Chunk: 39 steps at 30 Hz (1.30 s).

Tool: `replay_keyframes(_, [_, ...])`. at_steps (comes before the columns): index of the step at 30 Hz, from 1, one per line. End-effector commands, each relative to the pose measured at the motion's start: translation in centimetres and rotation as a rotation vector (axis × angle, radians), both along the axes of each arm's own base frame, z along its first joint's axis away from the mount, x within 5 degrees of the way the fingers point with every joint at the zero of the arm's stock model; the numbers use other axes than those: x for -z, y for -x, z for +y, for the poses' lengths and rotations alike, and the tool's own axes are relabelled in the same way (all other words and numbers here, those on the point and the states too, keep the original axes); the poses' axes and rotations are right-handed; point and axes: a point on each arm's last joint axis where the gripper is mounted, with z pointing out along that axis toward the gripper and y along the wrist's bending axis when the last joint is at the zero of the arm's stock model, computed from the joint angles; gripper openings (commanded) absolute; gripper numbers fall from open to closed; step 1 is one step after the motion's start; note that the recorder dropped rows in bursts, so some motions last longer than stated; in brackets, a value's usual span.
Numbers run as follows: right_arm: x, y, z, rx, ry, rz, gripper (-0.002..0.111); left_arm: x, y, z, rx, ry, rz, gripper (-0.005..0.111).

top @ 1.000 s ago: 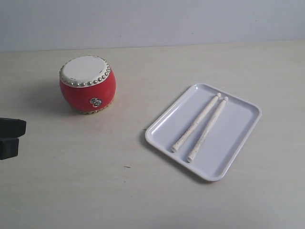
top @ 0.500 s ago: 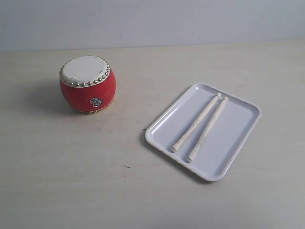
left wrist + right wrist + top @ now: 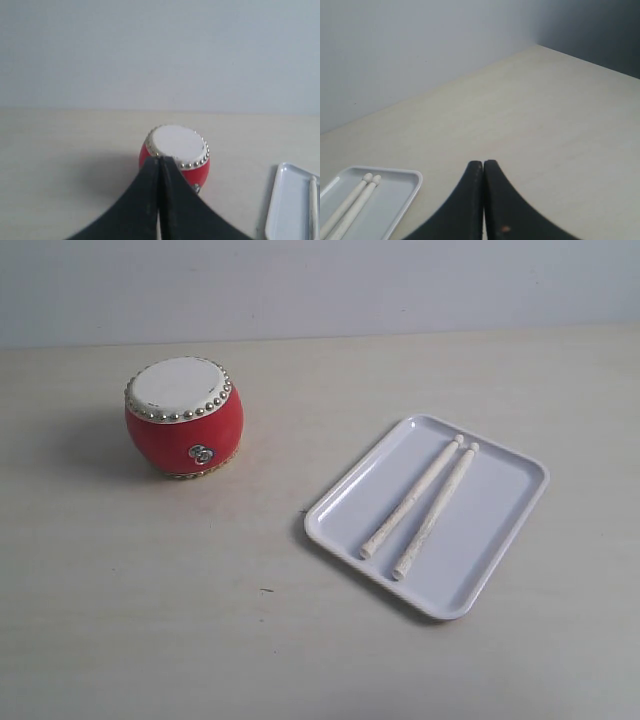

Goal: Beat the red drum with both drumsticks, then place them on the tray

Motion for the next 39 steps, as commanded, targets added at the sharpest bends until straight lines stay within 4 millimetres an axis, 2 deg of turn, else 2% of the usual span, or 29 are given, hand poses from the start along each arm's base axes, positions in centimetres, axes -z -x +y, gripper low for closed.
replay_keyframes(1, [0.0, 0.0, 0.0, 0.003, 0.012, -0.014, 0.0, -0.7, 2.0, 0.3, -0.006, 0.014, -0.109, 0.0])
replay_keyframes(7, [0.0, 0.0, 0.0, 0.003, 0.012, -0.014, 0.0, -1.1, 3.1, 0.3, 0.001, 0.061, -0.165, 0.0])
replay_keyframes(12, [0.0, 0.0, 0.0, 0.003, 0.012, -0.014, 0.0, -1.2, 3.2, 0.2, 0.008, 0.103, -0.174, 0.0])
replay_keyframes(18, [0.0, 0.0, 0.0, 0.003, 0.012, -0.014, 0.0, -0.8, 3.1, 0.4, -0.006, 0.049, -0.18, 0.0])
replay_keyframes(22, [0.0, 0.0, 0.0, 0.003, 0.012, -0.014, 0.0, 0.3, 3.4, 0.6, -0.025, 0.011, -0.208, 0.0])
replay_keyframes(28, [0.0, 0.0, 0.0, 0.003, 0.012, -0.014, 0.0, 3.2, 4.2, 0.8, -0.037, -0.008, -0.243, 0.0])
replay_keyframes(39, [0.0, 0.0, 0.0, 0.003, 0.012, -0.014, 0.0, 6.5, 3.2, 1.0, -0.055, -0.113, -0.164, 0.0])
